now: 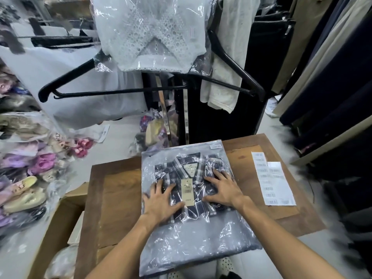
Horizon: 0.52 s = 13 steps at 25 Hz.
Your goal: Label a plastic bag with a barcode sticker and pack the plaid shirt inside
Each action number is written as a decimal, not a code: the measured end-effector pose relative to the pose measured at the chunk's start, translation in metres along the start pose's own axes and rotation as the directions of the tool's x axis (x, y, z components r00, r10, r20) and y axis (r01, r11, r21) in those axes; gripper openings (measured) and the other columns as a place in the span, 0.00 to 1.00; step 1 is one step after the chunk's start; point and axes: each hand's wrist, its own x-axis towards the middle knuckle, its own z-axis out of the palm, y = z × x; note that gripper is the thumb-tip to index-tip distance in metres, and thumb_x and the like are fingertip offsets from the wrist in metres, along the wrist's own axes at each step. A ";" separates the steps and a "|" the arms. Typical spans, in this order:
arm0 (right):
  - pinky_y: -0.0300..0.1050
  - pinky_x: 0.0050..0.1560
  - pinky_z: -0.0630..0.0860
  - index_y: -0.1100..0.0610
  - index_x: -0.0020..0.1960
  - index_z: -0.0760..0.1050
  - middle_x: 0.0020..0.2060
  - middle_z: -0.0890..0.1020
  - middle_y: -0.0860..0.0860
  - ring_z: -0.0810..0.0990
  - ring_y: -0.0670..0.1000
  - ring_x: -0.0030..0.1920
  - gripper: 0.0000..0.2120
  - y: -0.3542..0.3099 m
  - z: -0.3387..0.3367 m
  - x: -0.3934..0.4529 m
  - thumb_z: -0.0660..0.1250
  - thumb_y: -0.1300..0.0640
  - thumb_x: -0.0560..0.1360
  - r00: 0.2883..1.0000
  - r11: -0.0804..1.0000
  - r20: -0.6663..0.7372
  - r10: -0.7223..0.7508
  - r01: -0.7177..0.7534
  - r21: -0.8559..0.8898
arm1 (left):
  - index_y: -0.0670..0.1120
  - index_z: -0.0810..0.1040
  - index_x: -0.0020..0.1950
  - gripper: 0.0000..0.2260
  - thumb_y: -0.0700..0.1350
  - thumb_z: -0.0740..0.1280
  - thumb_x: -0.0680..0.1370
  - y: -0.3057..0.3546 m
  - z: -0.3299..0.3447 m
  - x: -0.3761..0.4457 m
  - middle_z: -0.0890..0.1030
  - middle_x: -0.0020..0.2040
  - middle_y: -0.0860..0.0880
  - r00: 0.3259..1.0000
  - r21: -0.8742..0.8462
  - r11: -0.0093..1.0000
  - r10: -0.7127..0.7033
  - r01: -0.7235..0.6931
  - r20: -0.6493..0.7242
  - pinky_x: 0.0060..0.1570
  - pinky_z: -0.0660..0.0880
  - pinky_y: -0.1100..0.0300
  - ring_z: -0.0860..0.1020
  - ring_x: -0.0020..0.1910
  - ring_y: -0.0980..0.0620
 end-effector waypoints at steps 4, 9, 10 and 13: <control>0.69 0.79 0.50 0.36 0.80 0.55 0.84 0.49 0.49 0.48 0.60 0.82 0.46 0.004 -0.004 0.006 0.68 0.25 0.67 1.000 1.000 0.005 -0.008 0.008 -0.013 | 0.64 0.55 0.81 0.42 0.79 0.56 0.71 0.000 0.000 0.008 0.49 0.84 0.46 0.999 -0.030 0.999 -0.023 0.024 0.032 0.75 0.52 0.27 0.48 0.83 0.40; 0.71 0.76 0.56 0.38 0.79 0.59 0.82 0.54 0.52 0.54 0.63 0.80 0.47 0.001 -0.017 0.004 0.68 0.23 0.66 0.998 0.999 0.059 -0.014 0.017 -0.046 | 0.63 0.55 0.81 0.44 0.78 0.63 0.69 0.006 -0.020 0.007 0.48 0.84 0.44 0.990 -0.074 0.994 -0.068 0.078 0.127 0.76 0.55 0.30 0.48 0.82 0.37; 0.72 0.76 0.56 0.38 0.78 0.60 0.82 0.55 0.53 0.54 0.64 0.80 0.46 0.002 -0.023 0.005 0.69 0.24 0.65 0.994 0.999 0.104 -0.016 0.019 -0.026 | 0.63 0.56 0.81 0.44 0.76 0.65 0.69 0.004 -0.026 0.013 0.47 0.84 0.43 0.976 -0.097 0.990 -0.082 0.103 0.201 0.77 0.55 0.32 0.48 0.82 0.36; 0.63 0.76 0.64 0.46 0.74 0.71 0.76 0.68 0.56 0.65 0.61 0.77 0.38 -0.010 -0.061 0.013 0.69 0.28 0.70 0.982 0.991 0.186 0.025 -0.049 0.122 | 0.60 0.70 0.76 0.44 0.80 0.65 0.64 0.017 -0.061 0.032 0.61 0.82 0.44 0.942 -0.312 0.929 -0.091 0.196 0.323 0.79 0.57 0.38 0.62 0.79 0.38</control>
